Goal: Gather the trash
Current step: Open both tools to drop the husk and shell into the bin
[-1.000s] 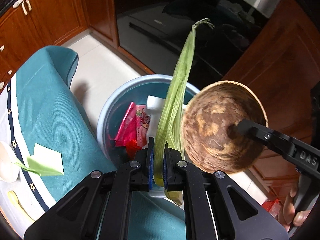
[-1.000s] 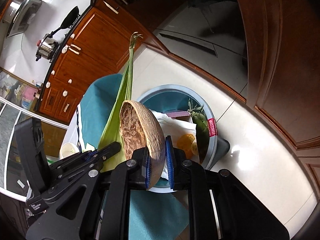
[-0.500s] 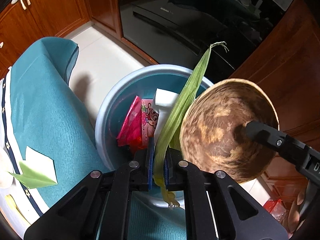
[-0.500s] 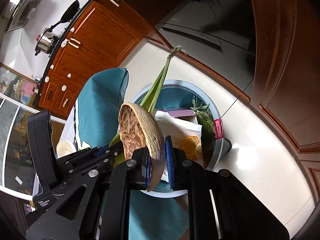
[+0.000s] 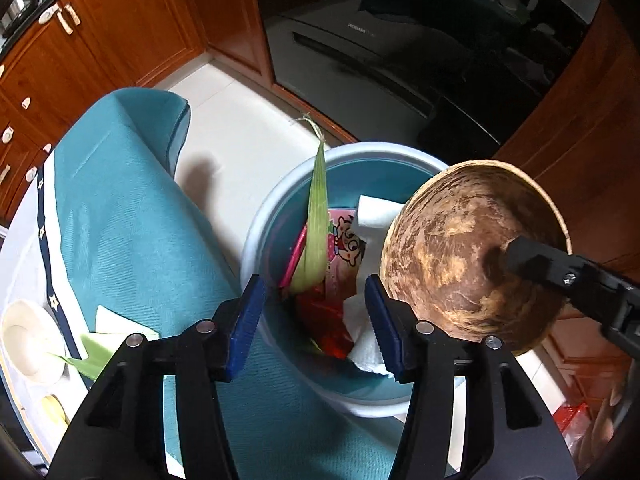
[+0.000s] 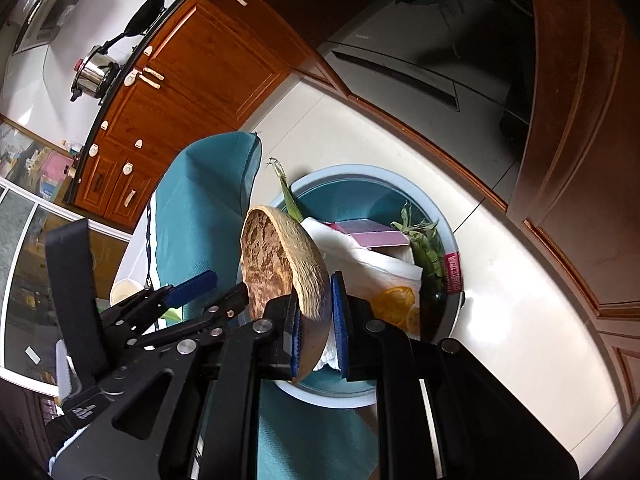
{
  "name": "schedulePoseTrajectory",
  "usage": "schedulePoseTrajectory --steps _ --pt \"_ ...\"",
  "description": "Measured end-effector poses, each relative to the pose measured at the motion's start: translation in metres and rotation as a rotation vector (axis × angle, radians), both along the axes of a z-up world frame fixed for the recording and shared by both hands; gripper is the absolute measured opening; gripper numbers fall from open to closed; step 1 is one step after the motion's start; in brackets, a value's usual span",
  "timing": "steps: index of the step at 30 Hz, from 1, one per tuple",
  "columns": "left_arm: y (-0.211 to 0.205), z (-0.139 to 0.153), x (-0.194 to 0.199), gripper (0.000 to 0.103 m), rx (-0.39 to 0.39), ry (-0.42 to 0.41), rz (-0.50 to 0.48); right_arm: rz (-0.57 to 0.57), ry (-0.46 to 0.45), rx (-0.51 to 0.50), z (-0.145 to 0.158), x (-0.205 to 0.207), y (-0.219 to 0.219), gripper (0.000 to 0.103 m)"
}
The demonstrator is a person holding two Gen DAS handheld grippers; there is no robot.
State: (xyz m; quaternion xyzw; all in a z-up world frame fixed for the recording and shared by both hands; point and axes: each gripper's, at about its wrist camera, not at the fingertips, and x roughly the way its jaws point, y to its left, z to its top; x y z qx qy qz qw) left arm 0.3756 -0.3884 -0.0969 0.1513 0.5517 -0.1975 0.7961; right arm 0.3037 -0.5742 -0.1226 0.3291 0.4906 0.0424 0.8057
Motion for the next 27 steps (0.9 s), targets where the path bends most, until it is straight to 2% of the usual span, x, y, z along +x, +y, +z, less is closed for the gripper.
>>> schedulePoseTrajectory --steps 6,9,11,14,17,21,27 --pt "0.015 0.025 -0.004 0.063 -0.023 -0.056 0.012 0.023 0.013 0.016 -0.007 0.007 0.009 0.013" --pt "0.025 0.040 -0.004 0.065 -0.085 -0.064 0.027 0.036 0.017 0.029 -0.010 0.009 0.014 0.014" --pt "0.027 0.047 -0.004 0.066 -0.103 -0.064 0.025 0.068 0.035 0.030 -0.015 0.013 0.021 0.018" --pt "0.024 0.050 -0.009 0.068 -0.117 -0.064 0.008 0.064 0.064 0.054 -0.023 0.015 0.026 0.069" --pt "0.023 0.051 -0.012 0.069 -0.130 -0.063 0.003 0.054 0.051 0.055 -0.023 0.013 0.023 0.072" --pt "0.024 0.051 -0.012 0.072 -0.151 -0.052 0.011 0.030 0.068 0.058 -0.025 0.011 0.019 0.081" --pt "0.032 0.053 -0.016 0.073 -0.147 -0.049 0.008 -0.027 0.088 0.079 -0.022 0.004 0.013 0.085"
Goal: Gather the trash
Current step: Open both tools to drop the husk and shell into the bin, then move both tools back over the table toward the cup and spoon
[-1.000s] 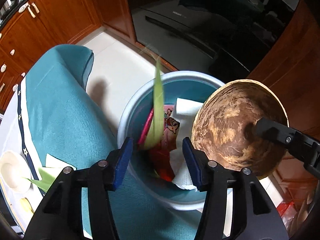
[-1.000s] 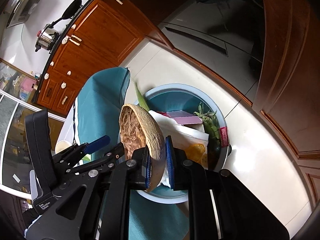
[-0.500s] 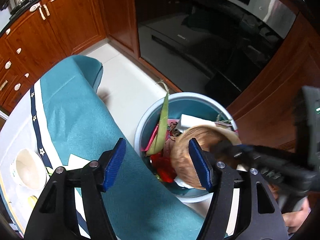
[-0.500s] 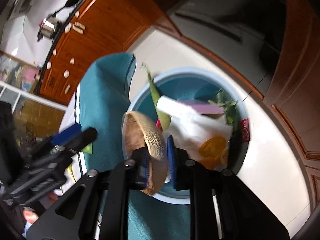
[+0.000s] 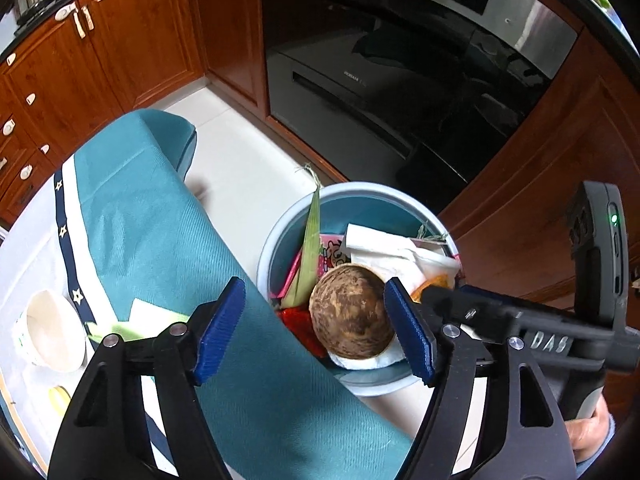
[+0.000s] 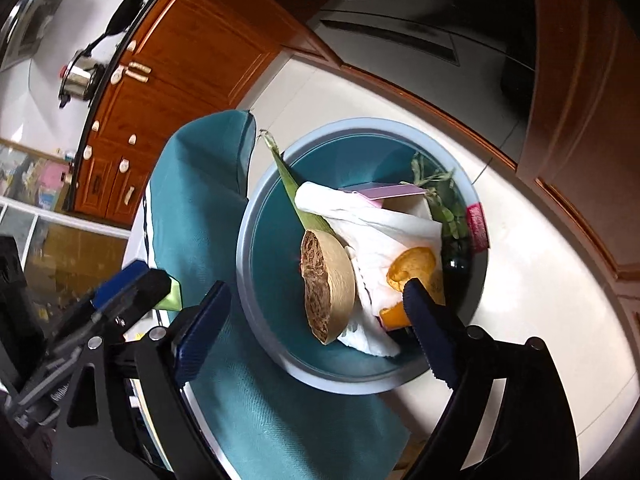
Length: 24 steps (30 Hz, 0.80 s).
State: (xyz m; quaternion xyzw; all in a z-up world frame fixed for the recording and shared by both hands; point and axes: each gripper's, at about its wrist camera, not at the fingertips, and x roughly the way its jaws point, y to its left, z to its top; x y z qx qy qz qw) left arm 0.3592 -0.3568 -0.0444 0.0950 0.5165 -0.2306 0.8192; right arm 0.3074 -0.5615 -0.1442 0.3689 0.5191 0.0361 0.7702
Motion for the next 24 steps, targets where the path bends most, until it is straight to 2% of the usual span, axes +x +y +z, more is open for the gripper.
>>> schedulePoseTrajectory --steps 8,13,17,24 --pt "0.015 0.016 -0.021 0.075 -0.036 -0.004 -0.010 -0.031 0.010 -0.019 0.019 -0.023 -0.002 0.088" --pt "0.028 0.032 -0.041 0.081 -0.048 -0.036 -0.018 -0.027 -0.008 -0.045 0.041 -0.040 0.009 0.088" --pt "0.049 0.044 -0.056 0.089 -0.065 -0.066 -0.008 0.000 -0.034 -0.073 0.063 -0.050 0.029 0.091" --pt "0.101 0.055 -0.070 0.094 -0.085 -0.094 0.045 0.092 -0.073 -0.111 0.095 -0.053 0.080 0.091"
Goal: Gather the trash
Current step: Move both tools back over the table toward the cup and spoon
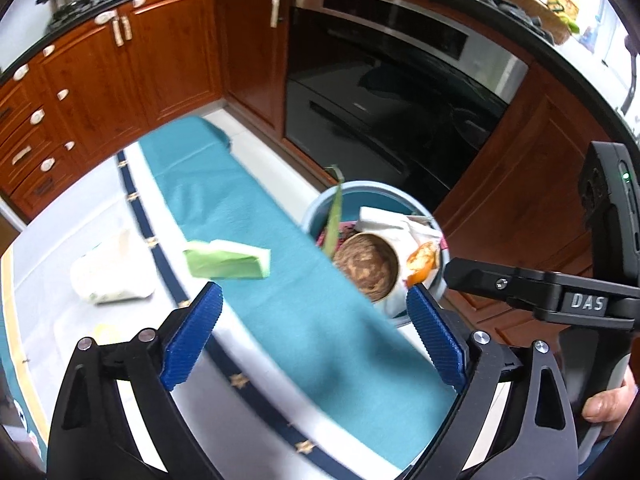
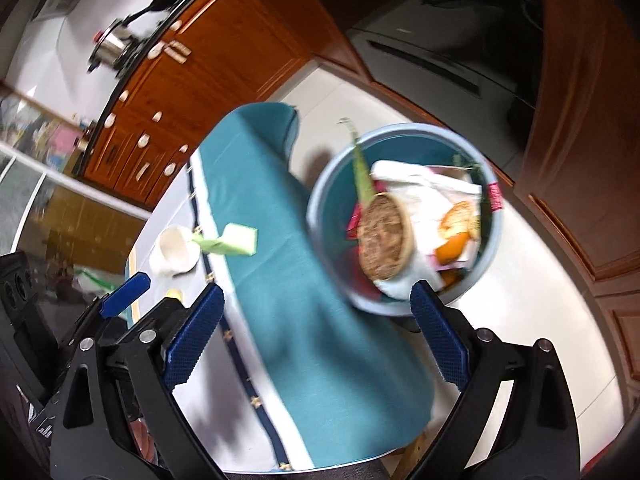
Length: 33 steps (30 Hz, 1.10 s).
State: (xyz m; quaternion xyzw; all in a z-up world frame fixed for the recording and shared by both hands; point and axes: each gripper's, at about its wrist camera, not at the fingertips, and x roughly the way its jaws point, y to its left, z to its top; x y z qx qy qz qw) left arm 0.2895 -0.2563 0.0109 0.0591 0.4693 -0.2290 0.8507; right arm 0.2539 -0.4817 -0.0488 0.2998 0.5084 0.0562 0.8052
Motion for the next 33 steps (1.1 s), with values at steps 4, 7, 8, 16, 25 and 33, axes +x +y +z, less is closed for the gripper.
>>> schedulePoseTrajectory --steps 4,7,8,16,25,33 --pt "0.038 0.002 -0.002 0.098 -0.001 -0.010 0.046 0.046 -0.001 -0.008 0.006 0.002 0.028 0.091" --pt "0.068 0.000 0.000 0.099 -0.001 -0.012 0.096 0.075 0.006 -0.013 0.007 0.008 0.050 0.091" --pt "0.080 -0.002 0.001 0.099 -0.003 -0.005 0.114 0.085 0.011 -0.013 0.007 0.010 0.057 0.091" --pt "0.156 -0.036 0.014 0.099 -0.014 0.067 0.264 0.181 0.038 -0.014 0.002 0.035 0.110 0.091" --pt "0.190 -0.091 0.031 0.099 -0.020 0.184 0.389 0.257 -0.012 -0.041 -0.007 0.054 0.144 0.091" --pt "0.191 -0.111 0.039 0.099 0.061 0.179 0.416 0.337 -0.051 -0.127 -0.007 0.064 0.168 0.091"
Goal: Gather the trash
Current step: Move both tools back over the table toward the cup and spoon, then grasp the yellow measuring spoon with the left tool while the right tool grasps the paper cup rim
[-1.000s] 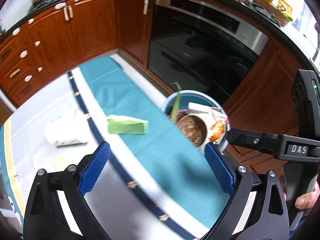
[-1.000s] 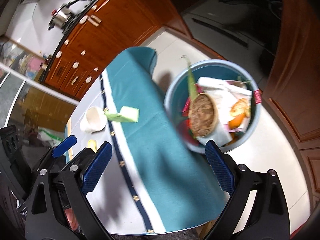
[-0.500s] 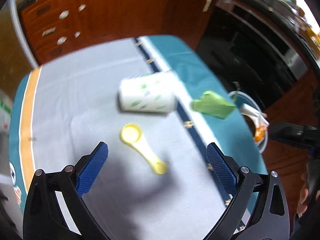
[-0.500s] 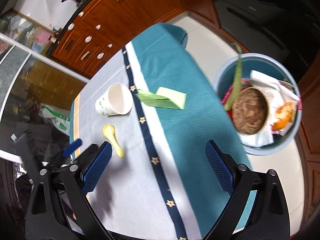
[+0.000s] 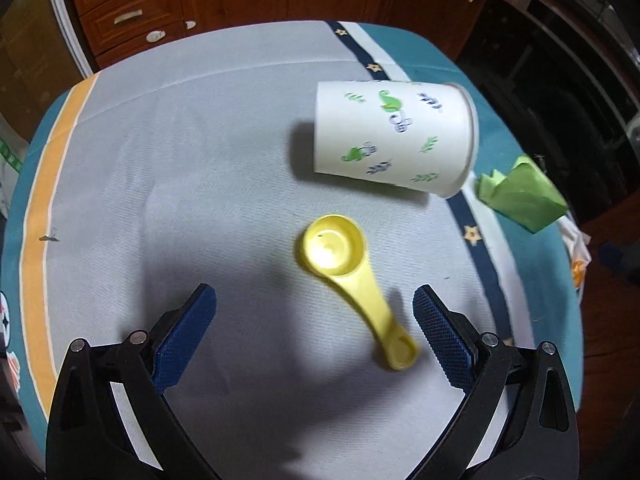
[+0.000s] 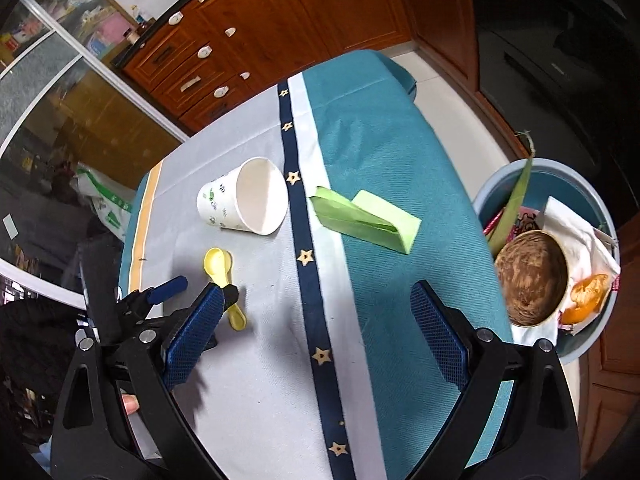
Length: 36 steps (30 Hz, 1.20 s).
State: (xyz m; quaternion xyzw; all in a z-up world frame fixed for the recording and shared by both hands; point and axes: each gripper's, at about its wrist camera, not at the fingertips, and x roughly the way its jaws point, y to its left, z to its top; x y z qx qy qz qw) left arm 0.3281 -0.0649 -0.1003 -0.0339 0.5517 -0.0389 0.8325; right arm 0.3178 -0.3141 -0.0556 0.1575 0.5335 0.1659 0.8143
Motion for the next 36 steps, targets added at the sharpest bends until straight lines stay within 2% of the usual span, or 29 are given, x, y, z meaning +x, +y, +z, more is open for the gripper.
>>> schedulePoseTrajectory --steps 5,9,13,16,18,19,20,21,22,24,26,29,30,31,32,35,36 --pt "0.020 -0.002 -0.002 0.099 0.032 -0.001 0.010 0.030 0.019 0.001 -0.005 0.006 0.013 0.091" --pt "0.041 -0.001 -0.008 0.099 0.022 0.006 0.032 0.059 0.050 0.006 -0.012 0.010 0.029 0.091" --pt "0.048 0.000 -0.017 0.098 -0.001 0.005 0.012 0.087 0.068 0.014 -0.013 0.019 0.047 0.091" --pt "0.049 0.004 -0.024 0.082 -0.009 -0.028 -0.025 0.114 0.051 0.017 -0.008 0.026 0.059 0.091" --pt "0.050 0.009 -0.027 0.057 -0.032 -0.037 -0.066 0.139 0.042 0.029 -0.005 0.032 0.068 0.091" --pt "0.051 0.011 -0.027 0.052 -0.039 -0.037 -0.077 0.146 0.042 0.031 -0.005 0.034 0.071 0.091" --pt "0.054 0.013 -0.028 0.041 -0.039 -0.037 -0.085 0.152 0.043 0.029 -0.005 0.037 0.074 0.091" --pt "0.057 0.015 -0.028 0.033 -0.030 -0.038 -0.088 0.160 0.042 0.025 -0.005 0.043 0.079 0.087" --pt "0.060 0.016 -0.030 0.032 -0.017 -0.037 -0.085 0.162 0.039 0.022 -0.005 0.045 0.082 0.083" --pt "0.072 0.017 -0.031 0.032 -0.020 -0.031 -0.075 0.170 0.043 0.015 -0.007 0.056 0.089 0.063" --pt "0.085 0.014 -0.033 0.032 -0.046 0.000 -0.043 0.171 0.051 0.014 -0.012 0.066 0.094 0.057" --pt "0.098 0.014 -0.038 0.032 -0.132 0.023 -0.014 0.152 0.062 0.032 -0.023 0.081 0.098 0.035" --pt "0.098 0.016 -0.039 0.032 -0.167 0.026 -0.011 0.148 0.065 0.042 -0.025 0.083 0.100 0.023" --pt "0.097 0.018 -0.039 0.032 -0.185 0.027 -0.011 0.148 0.063 0.052 -0.027 0.083 0.103 0.017" --pt "0.095 0.019 -0.039 0.033 -0.196 0.027 -0.015 0.153 0.052 0.063 -0.027 0.082 0.107 0.014" --pt "0.078 0.021 -0.034 0.048 -0.198 0.028 -0.038 0.192 0.007 0.069 -0.017 0.069 0.122 0.004" --pt "0.073 0.020 -0.032 0.048 -0.202 0.032 -0.041 0.197 -0.001 0.067 -0.014 0.066 0.123 0.003"
